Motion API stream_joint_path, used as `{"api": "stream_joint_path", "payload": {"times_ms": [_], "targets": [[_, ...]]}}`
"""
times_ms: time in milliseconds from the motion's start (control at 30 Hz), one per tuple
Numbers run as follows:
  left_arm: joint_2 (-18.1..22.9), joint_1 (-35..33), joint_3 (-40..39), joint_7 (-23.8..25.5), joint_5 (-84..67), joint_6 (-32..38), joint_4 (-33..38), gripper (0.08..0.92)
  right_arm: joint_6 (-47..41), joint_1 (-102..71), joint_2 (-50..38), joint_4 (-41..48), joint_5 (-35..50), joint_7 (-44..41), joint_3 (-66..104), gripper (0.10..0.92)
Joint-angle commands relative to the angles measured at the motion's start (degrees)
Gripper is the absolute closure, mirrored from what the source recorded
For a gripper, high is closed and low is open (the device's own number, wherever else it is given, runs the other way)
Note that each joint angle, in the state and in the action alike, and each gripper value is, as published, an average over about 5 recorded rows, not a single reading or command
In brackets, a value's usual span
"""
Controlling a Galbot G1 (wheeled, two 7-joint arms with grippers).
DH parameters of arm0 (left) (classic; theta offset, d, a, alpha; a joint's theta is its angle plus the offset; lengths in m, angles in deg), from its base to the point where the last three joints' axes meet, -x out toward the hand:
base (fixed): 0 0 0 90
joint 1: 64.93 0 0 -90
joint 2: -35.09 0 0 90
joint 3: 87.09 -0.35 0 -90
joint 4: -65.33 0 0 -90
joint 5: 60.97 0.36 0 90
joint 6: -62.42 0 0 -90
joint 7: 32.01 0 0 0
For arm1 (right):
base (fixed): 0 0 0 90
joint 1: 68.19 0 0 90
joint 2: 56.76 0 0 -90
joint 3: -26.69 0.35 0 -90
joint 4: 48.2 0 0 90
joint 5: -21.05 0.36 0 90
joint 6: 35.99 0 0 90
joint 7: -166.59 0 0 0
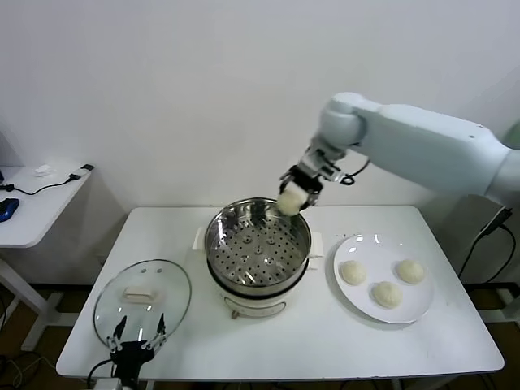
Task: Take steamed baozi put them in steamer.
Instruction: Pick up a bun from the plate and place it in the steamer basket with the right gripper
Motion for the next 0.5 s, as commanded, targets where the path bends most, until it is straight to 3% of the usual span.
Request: {"api": "stream_joint_path", "payload": {"times_ms": [33, 267, 500], "targets": [[0.2, -0.7, -0.3, 0.0, 0.5, 0.2, 0.9, 0.177, 16.9, -4.2, 9.4, 9.0, -14.3, 3.0, -1.8, 0.372], [0.2, -0.7, -0.4, 0.0, 0.8, 0.3, 0.4, 0.177, 20.1, -10.3, 13.1, 20.8, -17.4, 7.6, 0.7, 0.372], [0.1, -0.1, -0.4, 0.0, 0.8, 0.3, -0.5, 0.177, 21.1, -14.3, 16.0, 26.1, -18.9, 10.2, 2.0, 0.372]]}}
